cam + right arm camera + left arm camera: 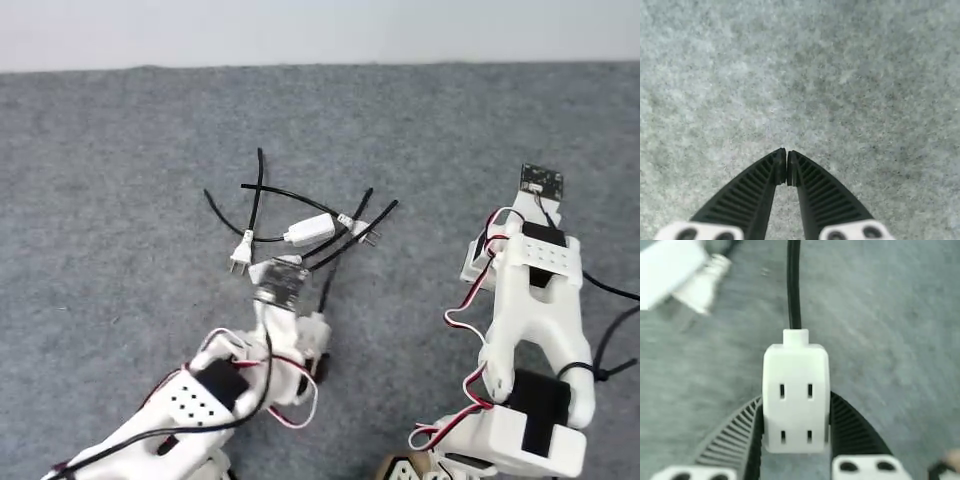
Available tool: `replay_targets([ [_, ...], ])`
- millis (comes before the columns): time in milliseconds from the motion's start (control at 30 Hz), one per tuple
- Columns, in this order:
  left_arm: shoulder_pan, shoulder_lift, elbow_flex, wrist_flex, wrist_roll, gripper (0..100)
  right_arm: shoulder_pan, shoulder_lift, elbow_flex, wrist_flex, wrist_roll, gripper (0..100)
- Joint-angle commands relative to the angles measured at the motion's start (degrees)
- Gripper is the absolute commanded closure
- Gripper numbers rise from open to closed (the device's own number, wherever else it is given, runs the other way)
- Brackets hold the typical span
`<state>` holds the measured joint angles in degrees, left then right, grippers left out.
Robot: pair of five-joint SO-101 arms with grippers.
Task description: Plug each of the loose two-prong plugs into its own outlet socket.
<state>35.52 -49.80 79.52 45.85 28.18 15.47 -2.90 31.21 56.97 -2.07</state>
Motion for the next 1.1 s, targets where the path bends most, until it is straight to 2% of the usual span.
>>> replay_targets([
  [0,-5.7,-1.6,0.0,-2.5,0.9,99,-0.7,-2.2,-0.2,-0.8,-0.1,99.1],
  [400,-14.7,-1.4,0.0,-0.8,0.9,98,-1.9,-2.2,-0.1,-0.7,-0.1,99.1],
  [533,-18.6,1.1,-0.3,1.0,0.8,90,-2.0,-1.3,-0.1,-0.7,-0.1,99.1],
  [700,-17.4,10.3,-2.6,2.2,0.7,74,-2.0,0.1,-0.5,-0.8,-0.1,99.1],
  [867,-16.0,15.1,-4.5,2.2,0.7,74,-2.0,0.1,-0.5,-0.9,0.0,99.1],
  [1067,-16.1,11.3,-4.7,4.0,0.6,74,-2.0,0.1,-0.5,-1.1,0.0,99.1],
])
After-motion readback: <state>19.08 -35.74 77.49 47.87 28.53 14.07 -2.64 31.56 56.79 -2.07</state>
